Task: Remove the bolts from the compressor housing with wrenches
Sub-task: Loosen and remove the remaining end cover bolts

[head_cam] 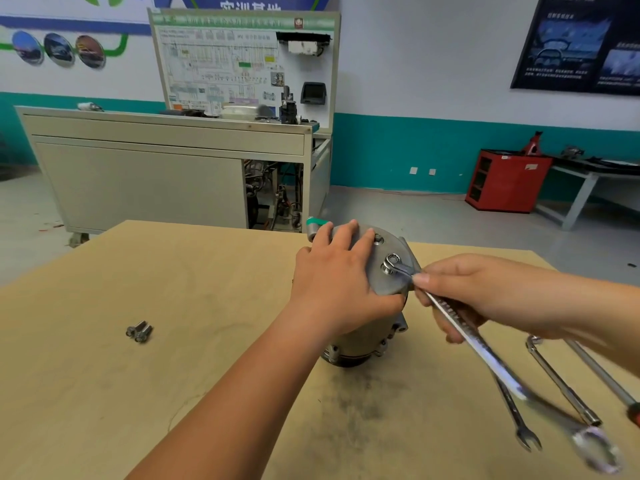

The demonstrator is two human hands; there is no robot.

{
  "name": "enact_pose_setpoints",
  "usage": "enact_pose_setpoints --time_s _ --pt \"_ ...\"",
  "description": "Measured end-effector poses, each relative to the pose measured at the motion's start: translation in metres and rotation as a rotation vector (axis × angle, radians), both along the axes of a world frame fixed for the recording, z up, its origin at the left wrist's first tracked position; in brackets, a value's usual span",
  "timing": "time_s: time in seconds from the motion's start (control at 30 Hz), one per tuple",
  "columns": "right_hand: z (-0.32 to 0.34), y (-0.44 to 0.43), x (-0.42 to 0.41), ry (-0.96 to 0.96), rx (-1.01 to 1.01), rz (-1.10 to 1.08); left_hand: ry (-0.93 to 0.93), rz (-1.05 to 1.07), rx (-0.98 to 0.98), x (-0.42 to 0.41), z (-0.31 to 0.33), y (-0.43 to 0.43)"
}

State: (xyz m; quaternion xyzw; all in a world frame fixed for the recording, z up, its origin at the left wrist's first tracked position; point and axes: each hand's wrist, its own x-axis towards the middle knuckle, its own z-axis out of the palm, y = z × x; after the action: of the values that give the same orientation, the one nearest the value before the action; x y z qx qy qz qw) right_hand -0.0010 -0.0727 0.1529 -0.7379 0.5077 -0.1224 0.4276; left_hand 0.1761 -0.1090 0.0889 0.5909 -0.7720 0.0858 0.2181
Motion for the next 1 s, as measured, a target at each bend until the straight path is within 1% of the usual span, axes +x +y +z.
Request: enact_pose_setpoints --time_s 0.07,0.13,0.17,0.23,0.3,0.4,0.47,0.5,0.57,0.7,0.77,0.87,1.0 --pt "0.011 -0.009 -0.012 0.24 -0.139 0.052 0.002 -0.001 -0.002 0.001 -0.001 -0.001" --pt "0.022 -0.026 -0.023 0.46 -0.328 0.074 -0.001 -0.007 -0.003 0.0 -0.001 -0.002" --pt "0.026 -0.034 -0.028 0.529 -0.422 0.065 -0.001 -0.012 -0.003 -0.001 0.0 -0.002" --pt "0.03 -0.047 -0.032 0.568 -0.539 0.054 -0.003 -0.016 -0.001 -0.005 0.001 -0.002" --pt "0.03 -0.053 -0.032 0.518 -0.541 0.07 -0.005 -0.014 -0.001 -0.006 0.001 -0.002" --pt "0.031 -0.049 -0.033 0.392 -0.508 0.045 0.005 -0.009 0.006 -0.003 0.001 -0.001" --pt "0.033 -0.044 -0.035 0.244 -0.507 -0.018 0.015 -0.009 0.013 -0.001 0.0 -0.001" --pt "0.033 -0.04 -0.034 0.127 -0.476 -0.055 0.02 -0.011 0.019 0.0 0.0 -0.001" --pt "0.031 -0.031 -0.03 -0.083 -0.343 -0.115 0.026 -0.012 0.027 0.002 0.0 0.0" --pt "0.014 -0.001 -0.007 -0.265 0.041 -0.105 0.022 -0.008 0.025 0.001 0.001 0.0" --pt "0.007 0.009 0.005 -0.39 0.162 -0.125 0.015 -0.003 0.041 0.0 0.003 0.001" --pt "0.001 0.013 0.015 -0.458 0.199 -0.154 0.003 0.004 0.052 -0.002 0.007 0.004" --pt "-0.004 0.016 0.02 -0.438 0.227 -0.152 0.005 0.003 0.053 -0.001 0.007 0.006"
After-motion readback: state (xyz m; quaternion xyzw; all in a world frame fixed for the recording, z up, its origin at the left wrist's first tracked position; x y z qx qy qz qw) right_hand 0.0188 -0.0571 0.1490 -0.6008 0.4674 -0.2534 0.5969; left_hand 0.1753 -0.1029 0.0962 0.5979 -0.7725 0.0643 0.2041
